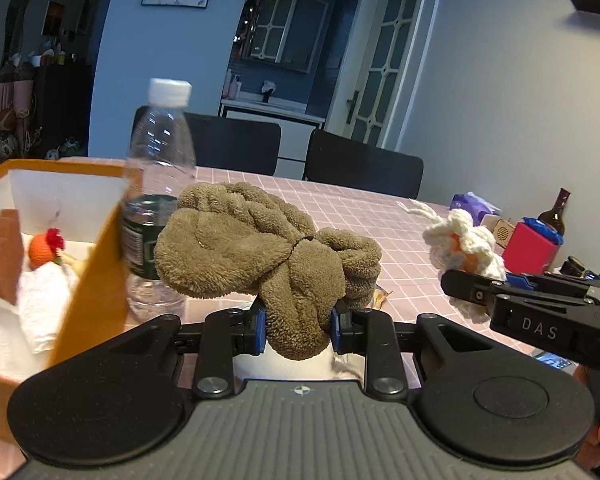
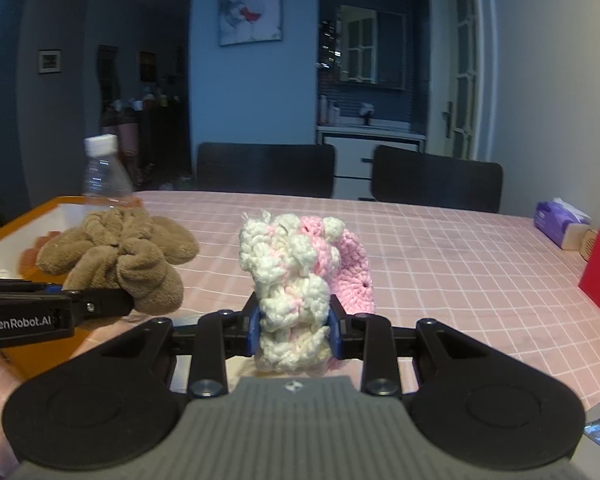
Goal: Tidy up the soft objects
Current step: 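Carry the brown towel and crocheted piece over the orange box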
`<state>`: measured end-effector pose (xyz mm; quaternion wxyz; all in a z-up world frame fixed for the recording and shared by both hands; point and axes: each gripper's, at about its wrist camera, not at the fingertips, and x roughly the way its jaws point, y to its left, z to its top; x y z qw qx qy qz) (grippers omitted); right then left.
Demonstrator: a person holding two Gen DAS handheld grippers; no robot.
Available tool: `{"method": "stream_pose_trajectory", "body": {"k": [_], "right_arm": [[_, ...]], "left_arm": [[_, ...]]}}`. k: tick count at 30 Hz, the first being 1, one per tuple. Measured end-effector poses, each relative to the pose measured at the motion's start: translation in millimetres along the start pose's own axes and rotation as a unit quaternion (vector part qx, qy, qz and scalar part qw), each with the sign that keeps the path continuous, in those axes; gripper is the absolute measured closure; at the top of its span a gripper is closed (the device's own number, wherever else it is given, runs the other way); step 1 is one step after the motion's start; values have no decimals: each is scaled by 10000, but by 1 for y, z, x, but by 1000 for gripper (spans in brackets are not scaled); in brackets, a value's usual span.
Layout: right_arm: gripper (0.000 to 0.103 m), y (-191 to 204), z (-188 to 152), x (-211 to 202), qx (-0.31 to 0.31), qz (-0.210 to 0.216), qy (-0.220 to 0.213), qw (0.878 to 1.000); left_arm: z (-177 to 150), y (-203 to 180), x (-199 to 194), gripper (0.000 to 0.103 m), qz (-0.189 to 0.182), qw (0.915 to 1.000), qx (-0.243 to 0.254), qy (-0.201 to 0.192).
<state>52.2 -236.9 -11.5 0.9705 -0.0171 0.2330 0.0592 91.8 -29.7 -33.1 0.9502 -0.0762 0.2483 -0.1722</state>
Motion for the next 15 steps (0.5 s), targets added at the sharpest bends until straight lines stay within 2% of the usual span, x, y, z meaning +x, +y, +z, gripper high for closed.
{"method": "stream_pose_trajectory", "body": {"k": [7, 15], "right_arm": [[71, 31, 11, -24, -34, 786, 0, 9969], [71, 85, 28, -38, -259, 1726, -12, 9846]], "left_arm": [[4, 17, -41, 71, -71, 9998, 30, -202], [5, 48, -83, 71, -13, 9995, -59, -299]]}}
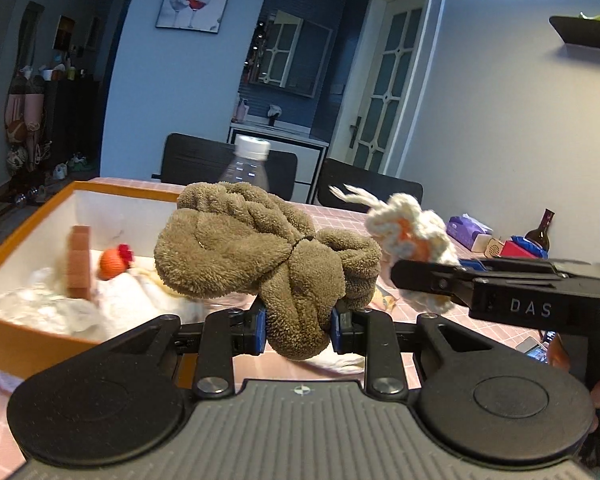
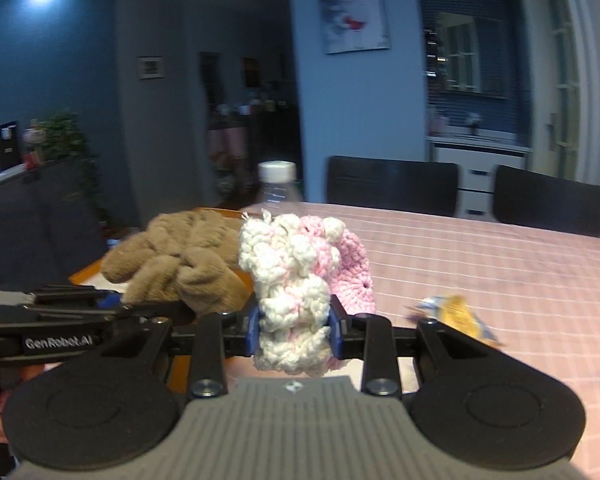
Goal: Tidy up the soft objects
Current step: 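Carry the brown towel and crocheted piece over the orange box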
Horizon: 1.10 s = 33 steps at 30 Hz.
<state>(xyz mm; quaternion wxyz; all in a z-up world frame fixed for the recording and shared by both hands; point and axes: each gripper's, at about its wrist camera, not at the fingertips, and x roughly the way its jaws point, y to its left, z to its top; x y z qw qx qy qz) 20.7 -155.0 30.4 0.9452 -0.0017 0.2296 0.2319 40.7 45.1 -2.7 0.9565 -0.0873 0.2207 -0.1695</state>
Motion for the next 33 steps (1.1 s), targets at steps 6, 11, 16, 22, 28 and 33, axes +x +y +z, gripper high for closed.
{"method": "stream_pose_trajectory", "body": {"k": [6, 11, 16, 22, 28, 33], "right_arm": [[71, 38, 17, 18, -306, 504, 94, 9982], [70, 68, 35, 43, -706, 733, 183, 9946], [70, 90, 57, 84, -1197, 706, 310, 9898], [70, 103, 72, 138, -1536, 520, 715, 9842], [70, 111, 79, 196, -1859, 341, 1172, 9750], [69, 110, 79, 239, -1950, 298, 1694, 9656]], "left_arm": [[8, 27, -23, 71, 273, 9994, 223, -11], [24, 43, -23, 71, 635, 9954, 712, 91], [46, 66, -6, 71, 782, 9912, 1000, 364], [62, 101, 19, 71, 676, 9862, 1311, 749], [67, 129, 53, 71, 547, 9793, 1553, 1175], [62, 148, 80, 71, 421, 9717, 1665, 1619]]}}
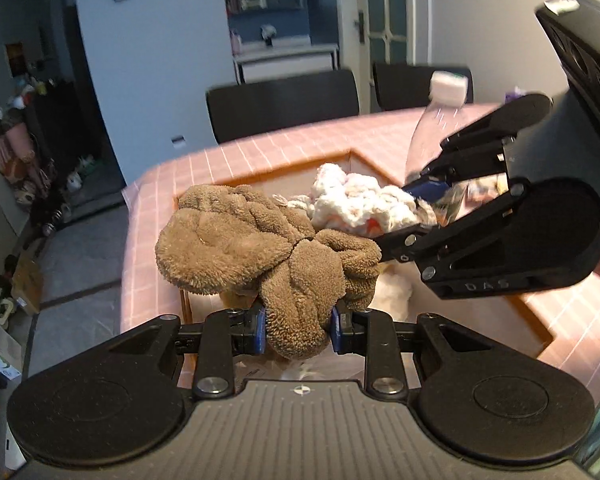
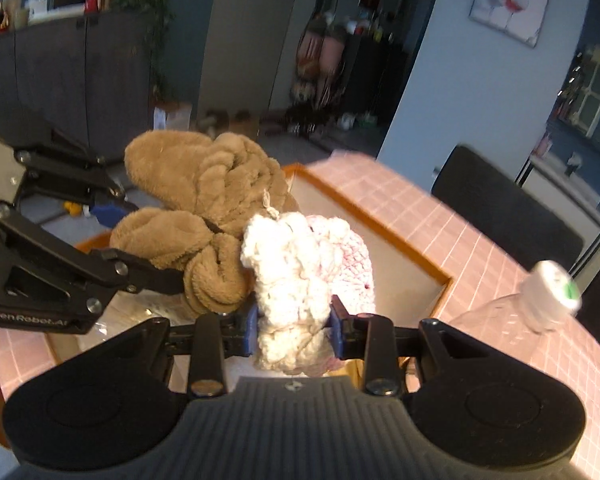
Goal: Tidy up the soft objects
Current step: 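Carry the brown towel and crocheted piece over the orange box, then open both tools to release the towel and crocheted piece into the box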
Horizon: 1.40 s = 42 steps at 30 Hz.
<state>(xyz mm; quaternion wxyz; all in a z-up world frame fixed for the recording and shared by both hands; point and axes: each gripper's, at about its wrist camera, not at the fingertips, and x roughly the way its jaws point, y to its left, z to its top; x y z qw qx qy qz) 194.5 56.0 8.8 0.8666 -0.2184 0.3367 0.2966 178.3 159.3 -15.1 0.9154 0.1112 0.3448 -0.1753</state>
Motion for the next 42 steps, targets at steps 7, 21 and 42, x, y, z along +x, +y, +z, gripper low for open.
{"method": "stream_pose_trajectory", "body": {"k": [7, 21, 42], "right_arm": [[68, -7, 5, 41, -69, 221, 657, 9976], [58, 2, -2, 75, -536, 305, 1165, 9913], [26, 12, 9, 1, -1308, 75, 544, 9899]], "left_arm": [[-6, 7, 29, 70, -72, 9980, 217, 593], [-3, 5, 41, 60, 11, 9931, 463, 1076], [1, -13, -2, 24, 297, 9948, 608, 759]]}}
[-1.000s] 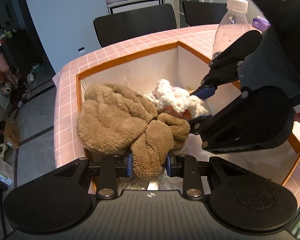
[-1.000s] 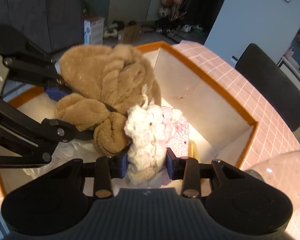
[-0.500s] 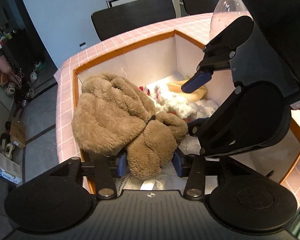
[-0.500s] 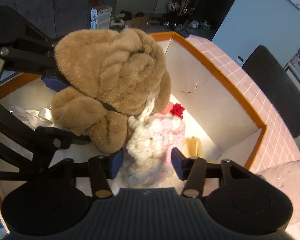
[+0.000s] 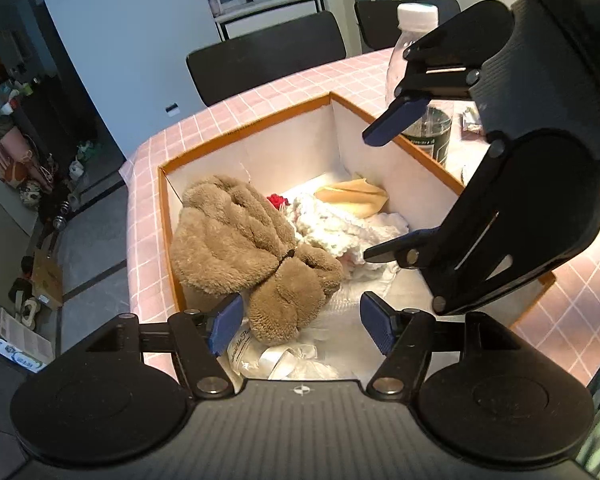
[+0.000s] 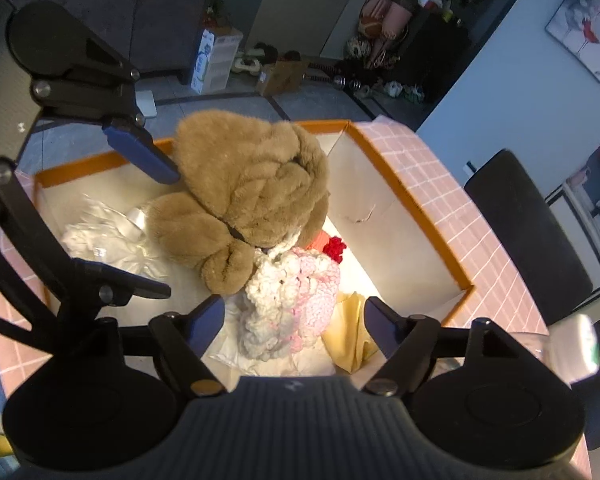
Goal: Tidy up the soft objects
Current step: 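Open both tools to release the towel and crocheted piece into the box, then move both tools back to the table toward the white cloth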
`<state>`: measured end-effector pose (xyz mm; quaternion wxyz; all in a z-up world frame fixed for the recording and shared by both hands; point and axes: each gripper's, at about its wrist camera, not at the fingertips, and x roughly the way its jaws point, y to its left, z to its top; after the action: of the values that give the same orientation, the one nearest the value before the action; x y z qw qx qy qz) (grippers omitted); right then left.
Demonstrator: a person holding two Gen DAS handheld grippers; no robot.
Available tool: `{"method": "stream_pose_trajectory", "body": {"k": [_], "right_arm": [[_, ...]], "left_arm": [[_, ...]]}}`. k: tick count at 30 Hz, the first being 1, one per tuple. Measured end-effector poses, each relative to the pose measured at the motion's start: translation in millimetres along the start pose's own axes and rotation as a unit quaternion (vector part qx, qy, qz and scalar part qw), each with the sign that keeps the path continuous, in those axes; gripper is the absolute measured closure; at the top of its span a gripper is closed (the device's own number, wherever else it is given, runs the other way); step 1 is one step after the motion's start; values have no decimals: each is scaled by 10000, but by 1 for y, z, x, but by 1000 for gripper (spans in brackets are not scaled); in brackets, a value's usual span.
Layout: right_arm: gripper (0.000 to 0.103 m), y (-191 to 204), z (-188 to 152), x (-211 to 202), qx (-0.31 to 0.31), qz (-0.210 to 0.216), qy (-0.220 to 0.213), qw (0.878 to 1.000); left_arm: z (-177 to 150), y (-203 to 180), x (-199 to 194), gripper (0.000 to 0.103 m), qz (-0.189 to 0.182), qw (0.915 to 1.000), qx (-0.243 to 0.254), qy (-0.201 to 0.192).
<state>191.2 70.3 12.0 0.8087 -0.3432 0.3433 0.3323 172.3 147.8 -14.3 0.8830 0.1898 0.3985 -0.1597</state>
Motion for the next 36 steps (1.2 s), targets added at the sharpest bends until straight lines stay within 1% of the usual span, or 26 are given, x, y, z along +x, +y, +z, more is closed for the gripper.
{"method": "stream_pose_trajectory", "body": {"k": [4, 6, 8, 10, 14, 17, 19, 22, 26, 29, 32, 34, 36], "right_arm": [[25, 1, -7, -23, 3, -98, -265, 9996], [24, 1, -14, -36, 55, -164, -428, 9989], [24, 0, -23, -47, 181, -144, -587, 9980], [24, -3, -34, -58, 344, -144, -724, 9967], [24, -5, -62, -79, 552, -304, -1120, 9917], [24, -11, -85, -93, 926, -459, -1340, 9856], [24, -16, -101, -102, 1277, -487, -1496, 9793], [24, -23, -128, -114, 1764, -616, -1715, 9673], [24, -33, -166, -125, 2349, -811, -1899, 9498], [24, -38, -192, -127, 2716, -932, -1890, 9391], [24, -41, -219, -123, 3062, -1166, -1799, 9275], [24, -43, -235, -119, 3277, -1289, -1715, 9201], [24, -45, -254, -116, 3466, -1367, -1629, 9136]], "left_arm": [[-2, -5, -17, 23, 59, 9996, -158, -227], [-6, -11, -26, 24, 119, 9987, -267, -428], [-9, -20, -36, 24, 92, 9977, -259, -623], [-14, -27, -45, 24, 94, 9959, -371, -819], [-24, -37, -60, 24, 167, 9881, -754, -1328], [-31, -48, -68, 24, 227, 9807, -1013, -1654], [-34, -58, -72, 24, 347, 9753, -1146, -1858], [-36, -78, -75, 24, 462, 9688, -1221, -2105], [-34, -103, -79, 24, 442, 9605, -1299, -2423], [-32, -120, -81, 24, 280, 9521, -1516, -2641], [-30, -138, -78, 27, -13, 9448, -1756, -2765], [-26, -150, -73, 27, -206, 9437, -1771, -2785], [-21, -164, -65, 27, -317, 9464, -1686, -2737]]}}
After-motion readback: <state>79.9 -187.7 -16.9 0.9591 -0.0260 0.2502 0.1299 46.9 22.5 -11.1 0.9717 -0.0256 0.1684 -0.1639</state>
